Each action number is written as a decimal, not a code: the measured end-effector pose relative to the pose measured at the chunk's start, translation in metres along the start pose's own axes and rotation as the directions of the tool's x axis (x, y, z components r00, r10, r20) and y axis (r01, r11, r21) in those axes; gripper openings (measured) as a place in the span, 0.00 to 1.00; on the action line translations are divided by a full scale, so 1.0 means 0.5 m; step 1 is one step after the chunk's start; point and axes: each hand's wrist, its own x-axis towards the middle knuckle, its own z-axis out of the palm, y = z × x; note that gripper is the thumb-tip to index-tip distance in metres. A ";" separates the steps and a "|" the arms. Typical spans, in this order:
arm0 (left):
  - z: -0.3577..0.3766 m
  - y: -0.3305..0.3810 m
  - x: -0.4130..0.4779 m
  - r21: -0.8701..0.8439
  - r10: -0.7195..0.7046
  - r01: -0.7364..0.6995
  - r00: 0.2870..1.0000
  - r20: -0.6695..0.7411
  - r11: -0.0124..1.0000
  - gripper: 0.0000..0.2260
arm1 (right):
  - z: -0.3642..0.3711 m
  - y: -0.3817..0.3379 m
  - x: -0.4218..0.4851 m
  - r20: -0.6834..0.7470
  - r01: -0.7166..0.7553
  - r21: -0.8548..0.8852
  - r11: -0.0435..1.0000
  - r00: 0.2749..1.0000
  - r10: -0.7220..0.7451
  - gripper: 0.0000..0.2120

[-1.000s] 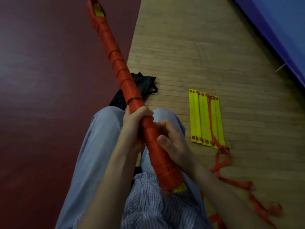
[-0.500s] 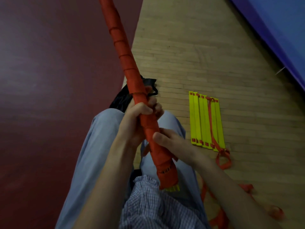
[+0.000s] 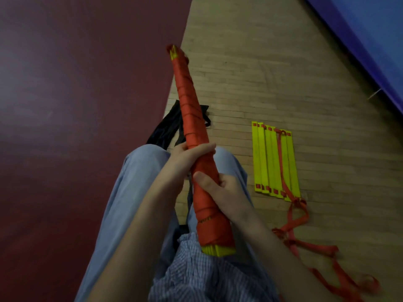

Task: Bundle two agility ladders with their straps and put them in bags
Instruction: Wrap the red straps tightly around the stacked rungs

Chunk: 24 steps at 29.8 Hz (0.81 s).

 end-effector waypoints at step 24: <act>0.062 0.011 0.026 -0.055 -0.060 0.059 0.998 -0.015 0.997 0.09 | -0.057 -0.004 0.013 -0.150 0.393 -0.575 0.717 0.811 -0.565 0.17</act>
